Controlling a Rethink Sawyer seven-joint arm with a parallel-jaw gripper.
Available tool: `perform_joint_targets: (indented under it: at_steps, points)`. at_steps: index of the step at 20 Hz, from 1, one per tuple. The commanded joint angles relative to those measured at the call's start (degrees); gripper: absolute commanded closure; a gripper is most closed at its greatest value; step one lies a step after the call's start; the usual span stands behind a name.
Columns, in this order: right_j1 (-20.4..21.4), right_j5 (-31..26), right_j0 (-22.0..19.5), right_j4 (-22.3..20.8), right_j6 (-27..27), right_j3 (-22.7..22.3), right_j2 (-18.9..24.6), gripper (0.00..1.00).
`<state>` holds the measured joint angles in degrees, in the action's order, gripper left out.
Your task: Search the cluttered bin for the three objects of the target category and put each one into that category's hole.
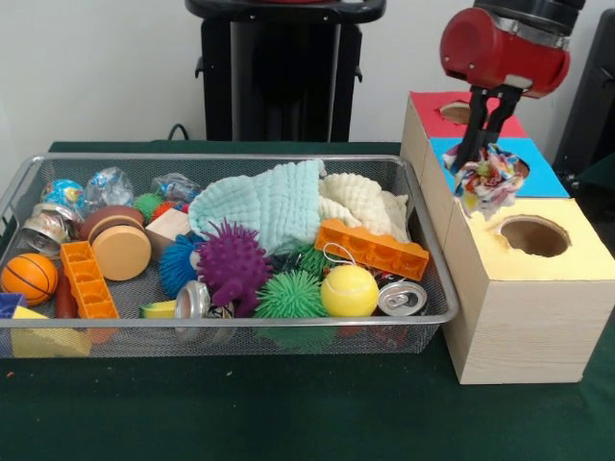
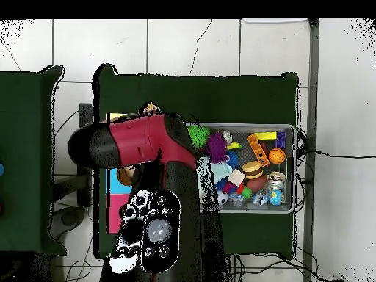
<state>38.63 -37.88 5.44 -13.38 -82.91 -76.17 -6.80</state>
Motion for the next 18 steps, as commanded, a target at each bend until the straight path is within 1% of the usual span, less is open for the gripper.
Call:
perform_joint_targets:
  at_steps: [1,5,6,8,13,18]
  points:
    - [-1.6,-8.5,-1.7,2.8,-3.3,-1.5,6.0,1.00]
    - [-1.2,-5.8,-1.9,3.2,-4.6,-4.6,5.8,1.00]
    - [-0.9,-4.5,-1.9,3.0,-5.2,-6.2,5.4,1.00]
    - [-0.8,-3.1,-2.1,2.7,-5.6,-8.0,5.2,1.00]
    - [-1.0,-2.4,-2.5,2.3,-4.8,-9.7,5.8,1.00]
    - [-1.1,-0.9,-3.2,3.7,-6.0,-11.8,6.6,1.00]
